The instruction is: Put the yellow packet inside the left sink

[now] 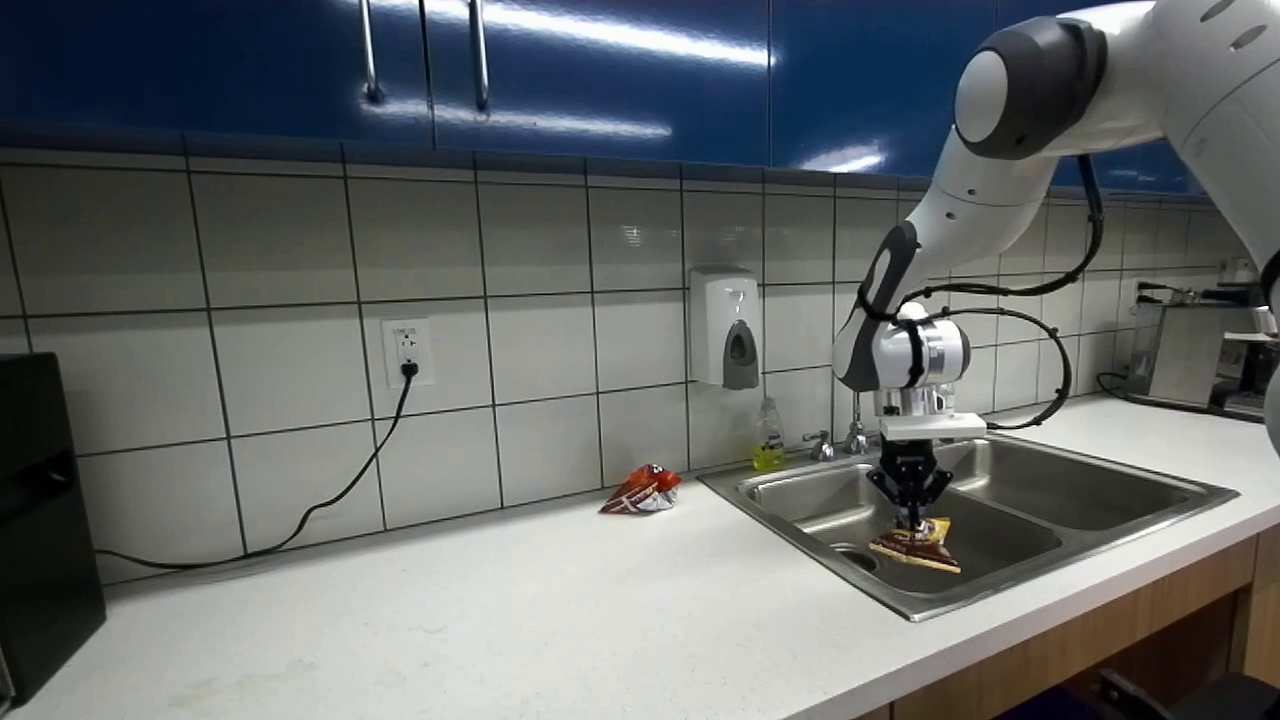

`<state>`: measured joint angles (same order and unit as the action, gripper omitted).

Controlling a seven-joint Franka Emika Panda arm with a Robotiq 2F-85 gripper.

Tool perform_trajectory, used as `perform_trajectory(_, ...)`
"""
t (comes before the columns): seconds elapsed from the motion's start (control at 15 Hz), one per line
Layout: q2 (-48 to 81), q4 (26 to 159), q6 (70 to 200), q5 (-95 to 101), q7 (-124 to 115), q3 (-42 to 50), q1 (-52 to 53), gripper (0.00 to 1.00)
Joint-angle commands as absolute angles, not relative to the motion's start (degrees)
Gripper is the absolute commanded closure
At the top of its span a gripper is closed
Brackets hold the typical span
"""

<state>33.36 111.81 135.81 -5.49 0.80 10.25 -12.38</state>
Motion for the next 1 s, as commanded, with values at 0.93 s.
perform_trajectory(0.93,40.4,108.3,138.1,-4.9,1.3,8.6,-13.0,1.00)
